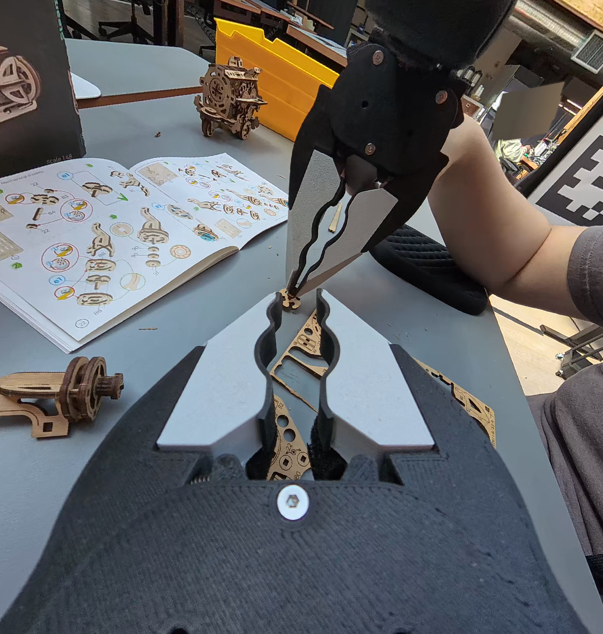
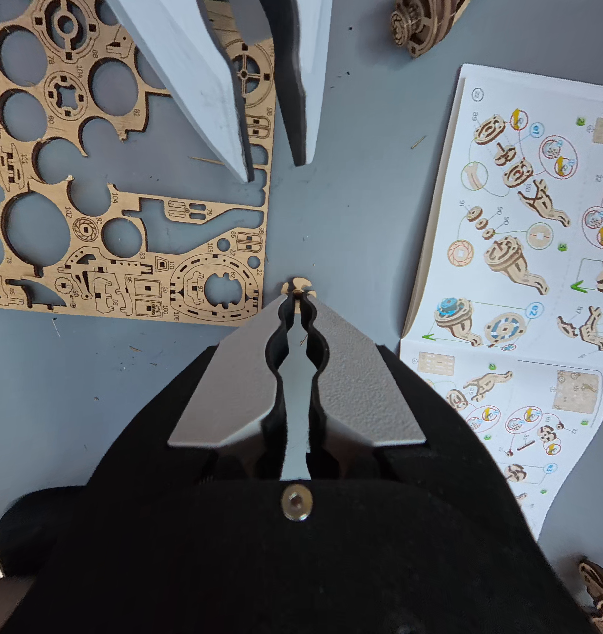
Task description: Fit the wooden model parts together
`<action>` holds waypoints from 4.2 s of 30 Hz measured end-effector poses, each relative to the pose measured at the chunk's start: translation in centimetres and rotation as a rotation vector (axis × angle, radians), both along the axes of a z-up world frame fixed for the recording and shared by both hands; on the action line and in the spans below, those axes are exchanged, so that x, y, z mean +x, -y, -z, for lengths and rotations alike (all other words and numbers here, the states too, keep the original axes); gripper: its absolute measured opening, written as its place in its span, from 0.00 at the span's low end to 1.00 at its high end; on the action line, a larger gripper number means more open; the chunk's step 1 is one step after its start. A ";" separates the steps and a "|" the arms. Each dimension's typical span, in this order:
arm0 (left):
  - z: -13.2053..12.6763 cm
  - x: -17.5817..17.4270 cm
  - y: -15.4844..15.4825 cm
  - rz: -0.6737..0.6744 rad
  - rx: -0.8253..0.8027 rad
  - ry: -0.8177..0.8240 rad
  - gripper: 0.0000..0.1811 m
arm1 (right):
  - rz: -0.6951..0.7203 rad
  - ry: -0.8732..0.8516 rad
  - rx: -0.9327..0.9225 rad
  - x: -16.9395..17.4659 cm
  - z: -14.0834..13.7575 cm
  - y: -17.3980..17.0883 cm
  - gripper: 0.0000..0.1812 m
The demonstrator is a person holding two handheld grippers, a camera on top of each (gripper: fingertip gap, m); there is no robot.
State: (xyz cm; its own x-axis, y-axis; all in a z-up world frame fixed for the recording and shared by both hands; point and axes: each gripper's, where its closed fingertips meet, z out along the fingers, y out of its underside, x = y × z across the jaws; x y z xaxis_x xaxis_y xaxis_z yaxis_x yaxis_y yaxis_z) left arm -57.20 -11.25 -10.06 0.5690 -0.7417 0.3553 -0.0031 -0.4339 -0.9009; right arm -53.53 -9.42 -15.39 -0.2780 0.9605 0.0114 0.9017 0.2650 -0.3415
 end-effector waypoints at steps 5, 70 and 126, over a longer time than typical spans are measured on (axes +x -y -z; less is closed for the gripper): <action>0.0 -0.1 -0.1 -0.004 0.000 0.005 0.09 | 0.014 -0.112 -0.098 -1.6 -2.0 0.1 0.00; -0.1 -0.2 -0.2 -0.005 0.007 0.006 0.07 | -0.228 0.239 0.153 1.9 -0.3 -1.3 0.01; -0.2 -0.1 0.2 0.025 0.006 0.028 0.06 | 0.162 -1.336 -0.636 11.8 -14.9 -13.5 0.01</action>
State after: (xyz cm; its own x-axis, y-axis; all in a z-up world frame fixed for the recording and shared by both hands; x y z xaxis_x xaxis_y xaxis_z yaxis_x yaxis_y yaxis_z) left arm -57.30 -11.41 -9.81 0.5404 -0.7575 0.3664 0.0112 -0.4289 -0.9033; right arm -41.72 4.10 -0.48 -0.2927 0.9209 -0.2574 -0.1590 -0.3123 -0.9366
